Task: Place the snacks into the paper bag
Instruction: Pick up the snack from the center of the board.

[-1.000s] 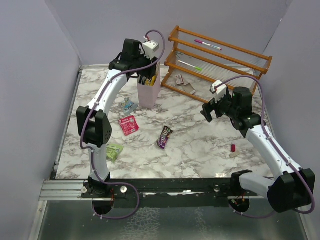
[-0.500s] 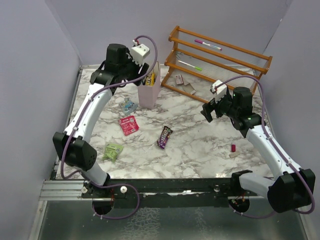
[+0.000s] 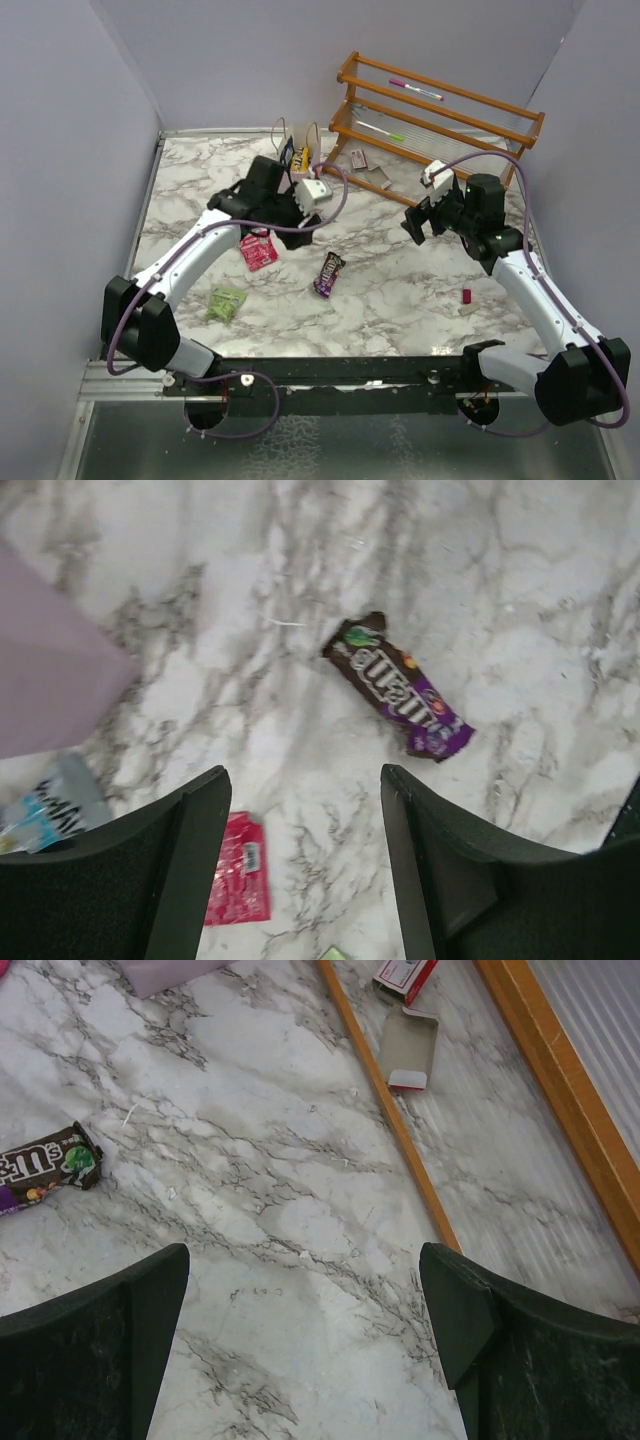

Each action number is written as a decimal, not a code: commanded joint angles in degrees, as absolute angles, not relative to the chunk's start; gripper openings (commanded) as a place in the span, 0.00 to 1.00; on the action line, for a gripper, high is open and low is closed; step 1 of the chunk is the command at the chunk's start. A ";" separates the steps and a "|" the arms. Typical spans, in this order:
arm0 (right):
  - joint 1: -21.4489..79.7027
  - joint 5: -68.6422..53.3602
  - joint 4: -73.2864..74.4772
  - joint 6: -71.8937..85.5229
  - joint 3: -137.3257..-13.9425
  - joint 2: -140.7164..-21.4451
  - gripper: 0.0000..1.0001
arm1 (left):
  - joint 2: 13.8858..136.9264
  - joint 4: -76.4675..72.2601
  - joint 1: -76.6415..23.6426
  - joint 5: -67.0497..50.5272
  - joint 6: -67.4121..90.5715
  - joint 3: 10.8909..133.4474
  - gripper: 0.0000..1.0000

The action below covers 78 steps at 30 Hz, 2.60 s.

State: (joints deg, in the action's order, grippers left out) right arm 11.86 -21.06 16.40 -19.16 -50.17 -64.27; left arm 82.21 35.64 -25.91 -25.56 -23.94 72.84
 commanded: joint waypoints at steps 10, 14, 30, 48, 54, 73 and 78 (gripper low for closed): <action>11.01 -22.41 15.86 -19.42 -49.87 -62.38 0.99 | 94.13 35.55 -38.72 -27.79 -30.62 66.89 0.63; 10.82 -22.41 15.78 -19.42 -49.76 -62.14 0.99 | 99.08 35.27 -39.37 -27.57 -30.70 67.54 0.63; 10.77 -23.03 15.86 -19.51 -49.75 -62.69 0.99 | 102.66 34.18 -39.98 -26.43 -30.48 65.21 0.26; 10.81 -23.72 16.16 -19.69 -49.75 -63.01 0.99 | 97.84 41.59 -39.94 -21.65 -36.26 68.49 0.00; 10.81 -23.81 16.17 -19.71 -49.80 -63.02 0.99 | 93.55 44.43 -39.94 -17.56 -38.00 70.46 0.00; 10.81 -24.48 16.44 -19.95 -49.78 -63.11 0.99 | 78.41 43.28 -37.82 1.88 -37.52 79.75 0.00; 10.81 -24.74 16.52 -19.95 -49.91 -63.20 0.99 | 77.31 41.57 -36.65 6.32 -35.77 83.97 0.00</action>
State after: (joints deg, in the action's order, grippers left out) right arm 11.14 -23.42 16.49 -19.38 -50.17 -63.20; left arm 78.54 44.77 -37.63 0.32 -37.67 79.53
